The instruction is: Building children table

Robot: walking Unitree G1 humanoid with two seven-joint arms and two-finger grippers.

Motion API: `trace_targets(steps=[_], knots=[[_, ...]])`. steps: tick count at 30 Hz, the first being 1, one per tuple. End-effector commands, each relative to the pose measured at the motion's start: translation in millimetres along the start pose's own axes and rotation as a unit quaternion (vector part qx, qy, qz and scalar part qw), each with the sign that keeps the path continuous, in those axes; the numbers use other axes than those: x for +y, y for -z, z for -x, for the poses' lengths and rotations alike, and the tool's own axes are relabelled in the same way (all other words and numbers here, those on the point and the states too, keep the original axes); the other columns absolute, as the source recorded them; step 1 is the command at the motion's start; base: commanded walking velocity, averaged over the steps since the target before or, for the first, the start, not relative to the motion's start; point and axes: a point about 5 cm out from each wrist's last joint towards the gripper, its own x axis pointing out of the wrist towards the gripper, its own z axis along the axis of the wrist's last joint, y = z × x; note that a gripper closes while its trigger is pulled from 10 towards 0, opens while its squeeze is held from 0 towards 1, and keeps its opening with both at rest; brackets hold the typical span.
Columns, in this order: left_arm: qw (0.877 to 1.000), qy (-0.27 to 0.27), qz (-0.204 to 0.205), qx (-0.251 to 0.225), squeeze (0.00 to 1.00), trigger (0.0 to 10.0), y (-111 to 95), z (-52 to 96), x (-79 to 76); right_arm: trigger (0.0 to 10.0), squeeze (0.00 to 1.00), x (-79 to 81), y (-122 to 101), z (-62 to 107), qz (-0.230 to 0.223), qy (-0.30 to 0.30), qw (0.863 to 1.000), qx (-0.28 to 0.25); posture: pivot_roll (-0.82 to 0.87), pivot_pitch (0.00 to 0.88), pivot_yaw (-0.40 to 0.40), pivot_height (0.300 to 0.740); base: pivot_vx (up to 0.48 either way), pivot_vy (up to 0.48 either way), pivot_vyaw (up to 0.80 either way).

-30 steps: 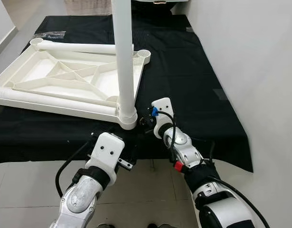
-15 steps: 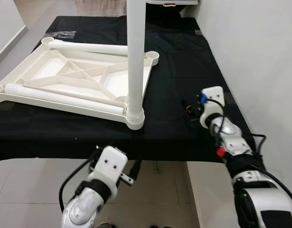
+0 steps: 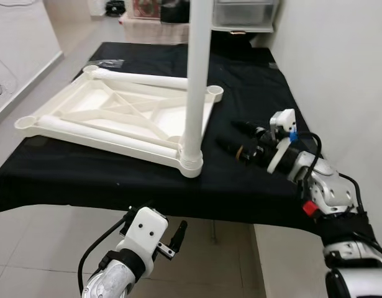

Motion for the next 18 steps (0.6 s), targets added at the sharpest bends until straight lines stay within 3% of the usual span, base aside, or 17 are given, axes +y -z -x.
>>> trace_targets(steps=[1,4,9,14,15,18], knots=[[1.000,0.002,0.001,0.005,0.00,10.0,4,-0.9,-0.5,10.0,0.00,7.4,3,2.4,-0.001,-0.041,0.999,0.009,0.14,0.018,-0.081,0.740,0.000,0.000,0.00],[1.000,0.003,0.000,0.005,0.00,10.0,4,-1.9,-0.7,10.0,0.00,9.6,2,1.7,0.007,-0.052,0.999,0.011,0.14,0.018,-0.079,0.740,0.000,0.000,0.00],[1.000,0.006,-0.003,-0.005,0.00,10.0,3,-6.0,-1.4,10.0,0.00,2.1,-13,-16.3,0.010,-0.020,1.000,-0.005,0.14,0.022,-0.083,0.740,0.000,0.000,0.00],[1.000,0.006,-0.005,-0.008,0.00,10.0,3,-6.5,-1.7,10.0,0.00,-1.0,-13,-19.3,0.007,-0.006,1.000,-0.001,0.14,0.026,-0.087,0.740,0.000,0.000,0.00],[1.000,0.006,-0.005,-0.009,0.00,10.0,2,-6.8,-1.7,10.0,1.00,-3.7,-13,-19.6,0.001,0.003,1.000,0.002,0.14,0.030,-0.088,0.740,0.000,0.000,0.00],[1.000,0.007,-0.006,-0.011,0.00,10.0,2,-7.0,-2.1,10.0,1.00,-4.0,-10,-18.0,-0.003,-0.004,1.000,0.011,0.14,0.036,-0.090,0.740,0.000,0.000,0.00]])
